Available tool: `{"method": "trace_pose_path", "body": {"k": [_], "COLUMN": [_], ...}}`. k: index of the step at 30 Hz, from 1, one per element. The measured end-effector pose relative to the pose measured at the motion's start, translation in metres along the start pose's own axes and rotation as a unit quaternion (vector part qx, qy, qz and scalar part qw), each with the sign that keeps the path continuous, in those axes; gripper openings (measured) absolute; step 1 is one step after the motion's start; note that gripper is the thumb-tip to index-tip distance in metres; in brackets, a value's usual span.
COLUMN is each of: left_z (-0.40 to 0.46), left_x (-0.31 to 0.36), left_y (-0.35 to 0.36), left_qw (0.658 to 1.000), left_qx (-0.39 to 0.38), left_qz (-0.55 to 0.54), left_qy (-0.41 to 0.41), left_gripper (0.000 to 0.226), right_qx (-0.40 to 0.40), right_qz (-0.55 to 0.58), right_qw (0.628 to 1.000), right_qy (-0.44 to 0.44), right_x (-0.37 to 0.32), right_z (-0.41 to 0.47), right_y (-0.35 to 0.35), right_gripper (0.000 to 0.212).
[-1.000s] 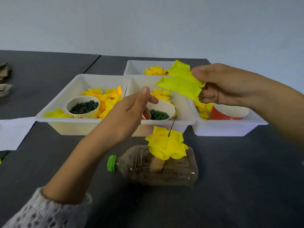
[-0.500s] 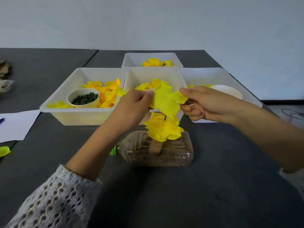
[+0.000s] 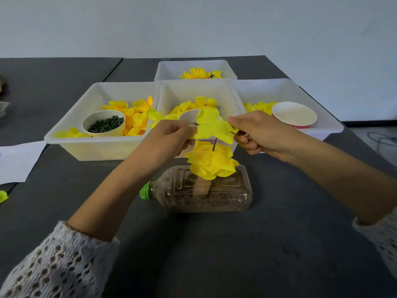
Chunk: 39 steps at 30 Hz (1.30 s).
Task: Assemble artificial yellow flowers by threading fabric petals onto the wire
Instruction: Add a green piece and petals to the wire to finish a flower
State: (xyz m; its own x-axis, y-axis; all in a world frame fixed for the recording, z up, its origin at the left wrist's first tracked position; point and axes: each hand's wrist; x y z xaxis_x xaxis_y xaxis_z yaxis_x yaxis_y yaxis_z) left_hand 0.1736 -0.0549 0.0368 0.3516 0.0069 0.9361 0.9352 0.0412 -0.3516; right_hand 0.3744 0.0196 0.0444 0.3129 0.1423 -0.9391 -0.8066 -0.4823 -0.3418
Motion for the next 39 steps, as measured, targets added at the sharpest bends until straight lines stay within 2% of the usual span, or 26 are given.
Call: {"method": "trace_pose_path", "body": {"k": [4,8,13,18,21,23,28,36,39], "left_z": [0.0,0.002,0.003,0.009,0.014,0.015,0.013,0.008,0.003], "left_x": [-0.002,-0.002,0.003,0.012,0.015,0.012,-0.002,-0.018,-0.024], "left_y": [0.0,0.004,0.006,0.003,0.0,-0.001,0.003,-0.002,-0.003], "left_qw": [1.0,1.0,0.998,0.997,0.996,0.996,0.998,0.996,0.992], "left_qx": [0.006,0.023,0.037,0.045,0.049,0.048,0.034,0.035,0.048], "left_qz": [-0.007,0.012,0.022,0.006,-0.003,0.004,0.017,0.075,0.114], "left_qy": [0.009,0.015,0.046,0.057,0.071,0.069,0.041,0.037,0.037], "left_gripper": [0.045,0.058,0.041,0.041,0.044,0.043,0.043,0.046,0.044], "right_qx": [0.029,0.036,0.067,0.091,0.092,0.093,0.093,0.067,0.051], "right_qz": [0.006,0.002,0.011,0.023,0.049,0.05,0.013,0.002,0.005], "right_qw": [0.999,0.999,0.996,0.991,0.989,0.99,0.995,0.998,0.999], "right_qy": [-0.016,-0.029,-0.055,-0.092,-0.1,-0.094,-0.043,-0.017,-0.013], "right_x": [0.003,0.009,0.012,0.009,0.004,0.002,0.009,0.022,0.028], "right_z": [0.001,-0.002,-0.007,-0.01,-0.01,-0.011,-0.014,-0.017,-0.017], "right_y": [-0.002,-0.003,-0.003,-0.001,0.0,-0.001,0.003,0.013,0.015], "right_gripper": [0.043,0.041,0.032,0.037,0.052,0.053,0.033,0.037,0.047]}}
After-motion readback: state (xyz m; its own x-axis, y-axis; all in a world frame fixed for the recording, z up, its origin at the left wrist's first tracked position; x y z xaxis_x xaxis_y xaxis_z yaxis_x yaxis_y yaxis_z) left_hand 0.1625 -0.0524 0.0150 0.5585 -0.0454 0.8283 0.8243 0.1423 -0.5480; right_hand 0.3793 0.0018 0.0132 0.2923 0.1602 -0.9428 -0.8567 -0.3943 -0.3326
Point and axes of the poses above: each hand's wrist, its own z-axis towards the middle knuckle, its own y-axis out of the palm, x = y × z, and after that the axes turned 6 degrees about -y, right-handed
